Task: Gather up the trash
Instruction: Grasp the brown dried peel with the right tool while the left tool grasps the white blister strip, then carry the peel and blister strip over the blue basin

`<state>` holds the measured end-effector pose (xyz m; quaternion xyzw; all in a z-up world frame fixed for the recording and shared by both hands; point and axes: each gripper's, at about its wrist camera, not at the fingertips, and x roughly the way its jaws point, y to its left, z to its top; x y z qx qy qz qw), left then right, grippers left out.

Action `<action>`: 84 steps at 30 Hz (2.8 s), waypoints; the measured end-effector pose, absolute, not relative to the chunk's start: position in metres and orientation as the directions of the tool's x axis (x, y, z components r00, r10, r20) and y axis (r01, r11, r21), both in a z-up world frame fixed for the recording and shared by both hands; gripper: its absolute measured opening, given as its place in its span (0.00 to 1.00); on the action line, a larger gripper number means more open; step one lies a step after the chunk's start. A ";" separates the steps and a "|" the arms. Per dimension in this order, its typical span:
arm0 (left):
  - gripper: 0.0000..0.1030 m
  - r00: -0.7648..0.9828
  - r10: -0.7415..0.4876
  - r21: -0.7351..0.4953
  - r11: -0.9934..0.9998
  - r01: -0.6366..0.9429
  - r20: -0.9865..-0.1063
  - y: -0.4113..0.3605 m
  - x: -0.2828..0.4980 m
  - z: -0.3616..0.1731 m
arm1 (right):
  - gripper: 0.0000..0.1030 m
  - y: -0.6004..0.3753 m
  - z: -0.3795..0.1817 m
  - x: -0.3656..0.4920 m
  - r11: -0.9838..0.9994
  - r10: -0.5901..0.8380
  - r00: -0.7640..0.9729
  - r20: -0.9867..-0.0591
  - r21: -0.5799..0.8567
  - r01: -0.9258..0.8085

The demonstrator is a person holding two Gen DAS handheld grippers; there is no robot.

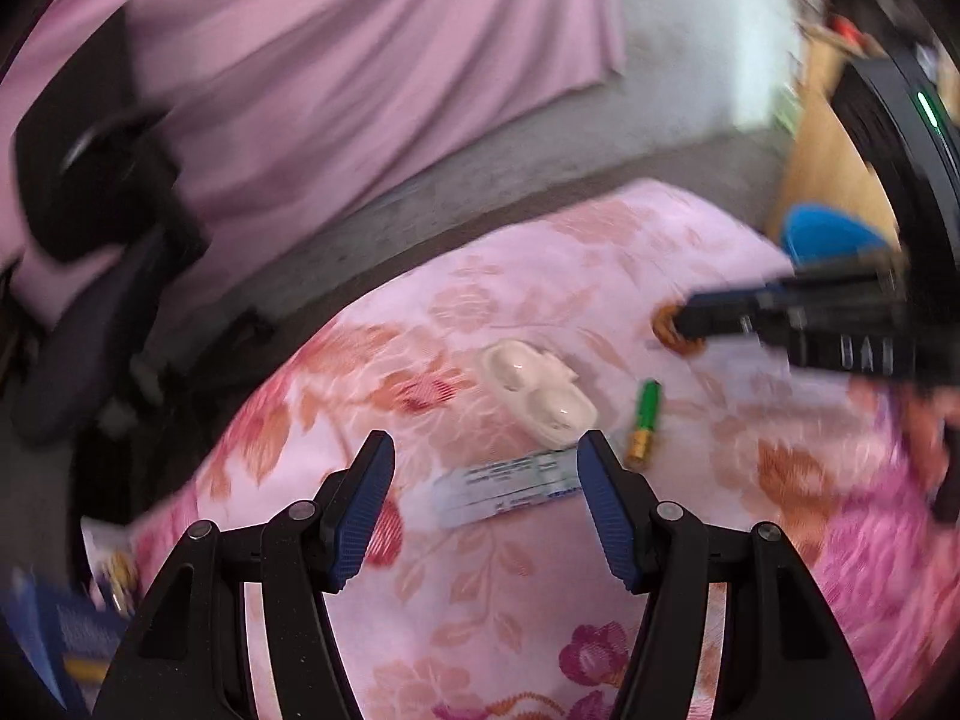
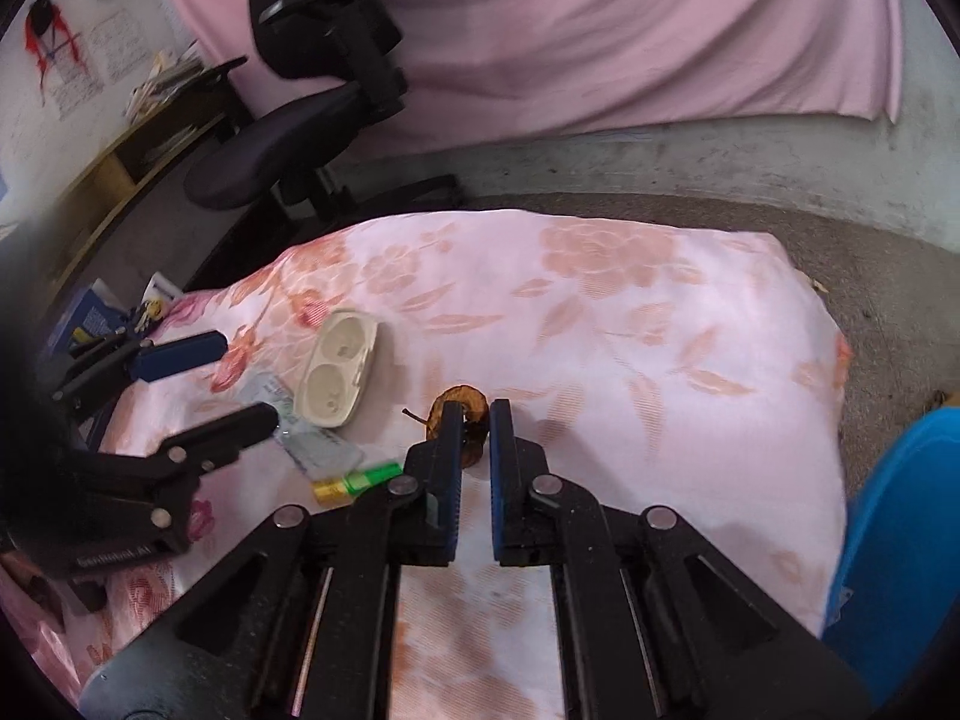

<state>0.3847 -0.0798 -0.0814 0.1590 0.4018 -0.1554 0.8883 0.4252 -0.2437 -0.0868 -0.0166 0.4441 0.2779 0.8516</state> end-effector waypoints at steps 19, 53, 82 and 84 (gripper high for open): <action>0.54 0.445 -0.240 0.004 0.877 0.481 -0.863 -0.081 0.394 -0.088 | 0.37 -0.267 -0.090 0.434 0.847 0.495 0.435 -0.752 0.308 -0.433; 0.19 0.445 -0.239 -0.025 0.900 0.434 -0.863 -0.083 0.384 -0.083 | 0.37 -0.285 -0.089 0.432 0.853 0.491 0.445 -0.749 0.310 -0.420; 0.19 0.882 -0.381 -0.208 0.920 0.332 -0.278 -0.133 0.252 0.068 | 0.36 -0.340 0.028 0.271 0.919 0.390 0.916 -0.092 0.096 -0.382; 0.19 0.884 -0.399 -0.194 0.913 0.358 -0.244 -0.145 0.253 0.075 | 0.36 -0.352 0.035 0.261 0.935 0.348 0.937 -0.032 0.091 -0.344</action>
